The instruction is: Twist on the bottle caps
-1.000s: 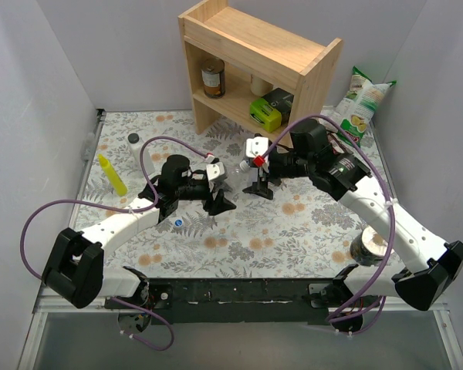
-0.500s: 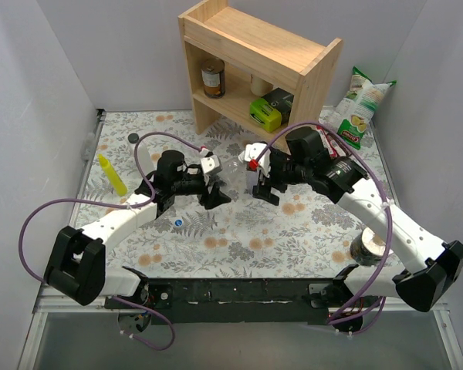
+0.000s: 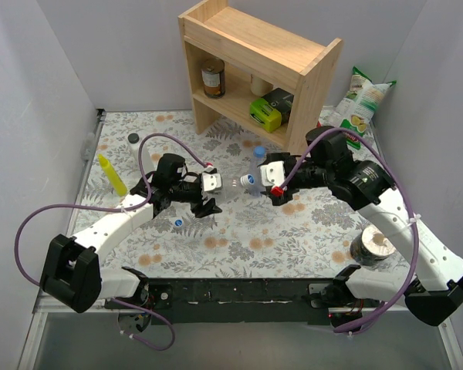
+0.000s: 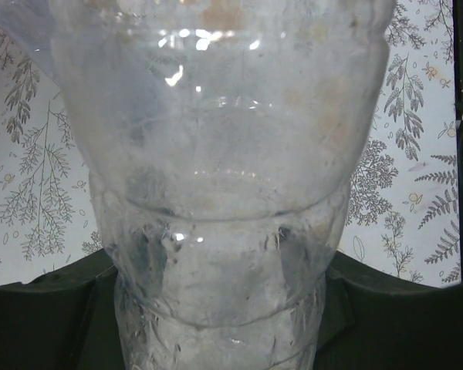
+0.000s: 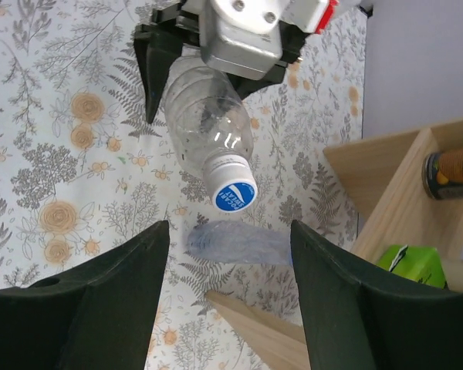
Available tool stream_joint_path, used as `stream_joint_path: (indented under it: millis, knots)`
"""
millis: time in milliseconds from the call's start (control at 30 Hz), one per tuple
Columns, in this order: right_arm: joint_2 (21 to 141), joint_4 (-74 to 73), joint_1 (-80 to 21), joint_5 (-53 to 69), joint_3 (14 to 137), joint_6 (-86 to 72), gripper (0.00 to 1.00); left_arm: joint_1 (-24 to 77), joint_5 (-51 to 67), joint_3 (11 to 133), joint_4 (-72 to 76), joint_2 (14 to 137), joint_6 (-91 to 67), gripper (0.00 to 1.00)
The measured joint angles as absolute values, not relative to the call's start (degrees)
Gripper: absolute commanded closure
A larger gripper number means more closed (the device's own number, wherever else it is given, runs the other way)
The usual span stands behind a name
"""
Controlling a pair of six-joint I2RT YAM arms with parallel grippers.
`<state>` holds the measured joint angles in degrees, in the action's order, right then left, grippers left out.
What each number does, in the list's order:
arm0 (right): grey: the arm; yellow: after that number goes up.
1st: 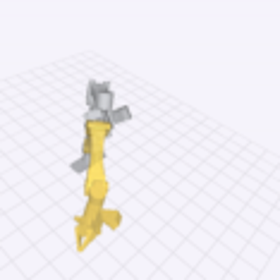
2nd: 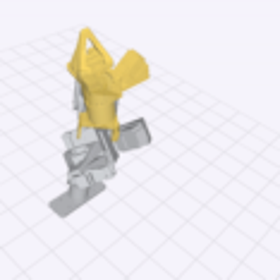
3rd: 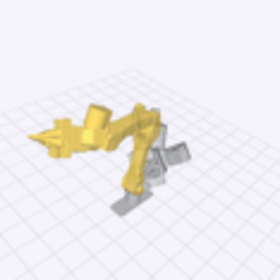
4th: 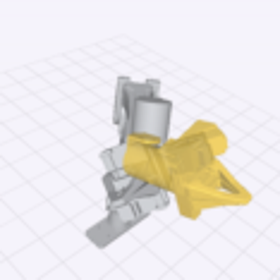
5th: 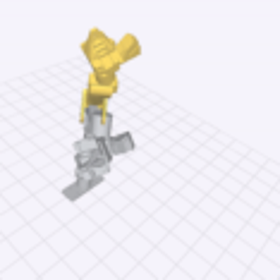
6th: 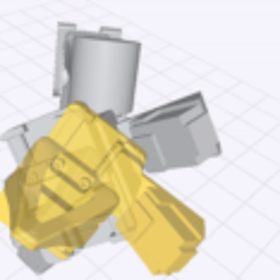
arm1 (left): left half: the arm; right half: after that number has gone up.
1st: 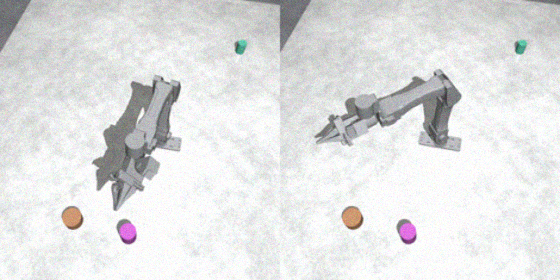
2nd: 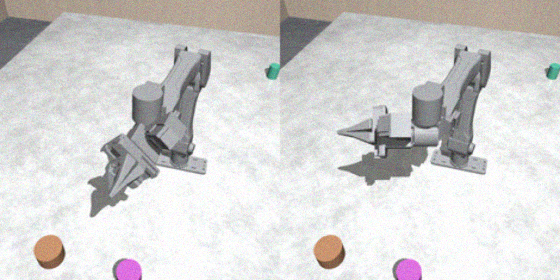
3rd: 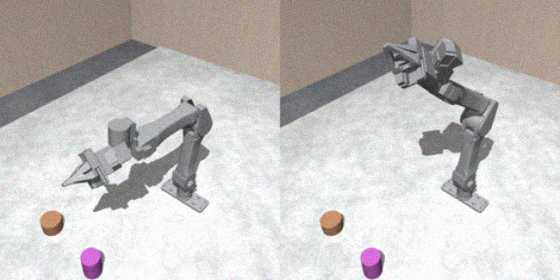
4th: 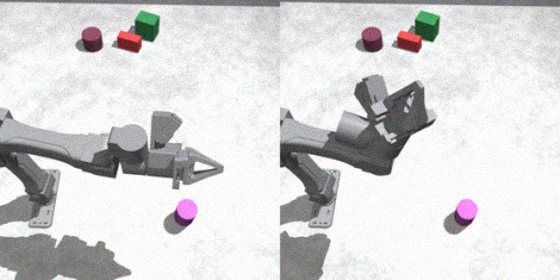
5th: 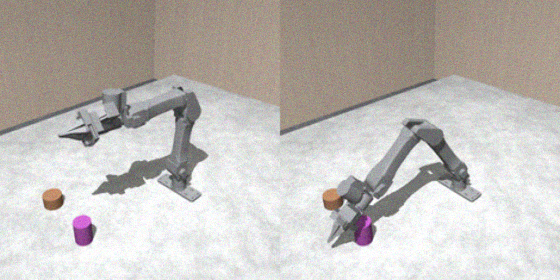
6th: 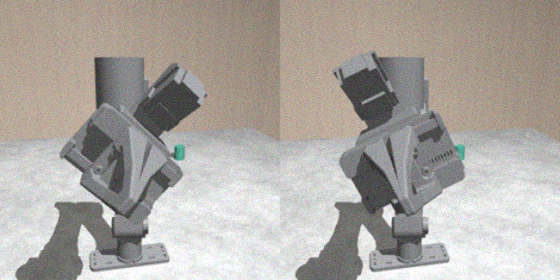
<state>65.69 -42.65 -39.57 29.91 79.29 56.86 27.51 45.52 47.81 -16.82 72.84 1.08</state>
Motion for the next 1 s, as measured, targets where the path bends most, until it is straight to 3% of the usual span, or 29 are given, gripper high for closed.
stream_joint_path:
  millis: [500, 900, 1000]
  knots:
    - [69.14, -46.68, -42.30, 32.10, 79.26, 72.79, 0.35, 28.25, 45.43, 47.81, -18.39, 72.53, 4.86, 1.00]
    - [71.66, -46.39, -43.16, 31.79, 78.78, 75.11, 0.47, 28.51, 45.06, 47.81, -18.26, 72.53, 5.34, 1.00]
    - [71.85, -46.35, -43.16, 31.64, 78.78, 75.44, 0.54, 28.53, 44.84, 47.81, -18.28, 72.53, 5.41, 1.00]
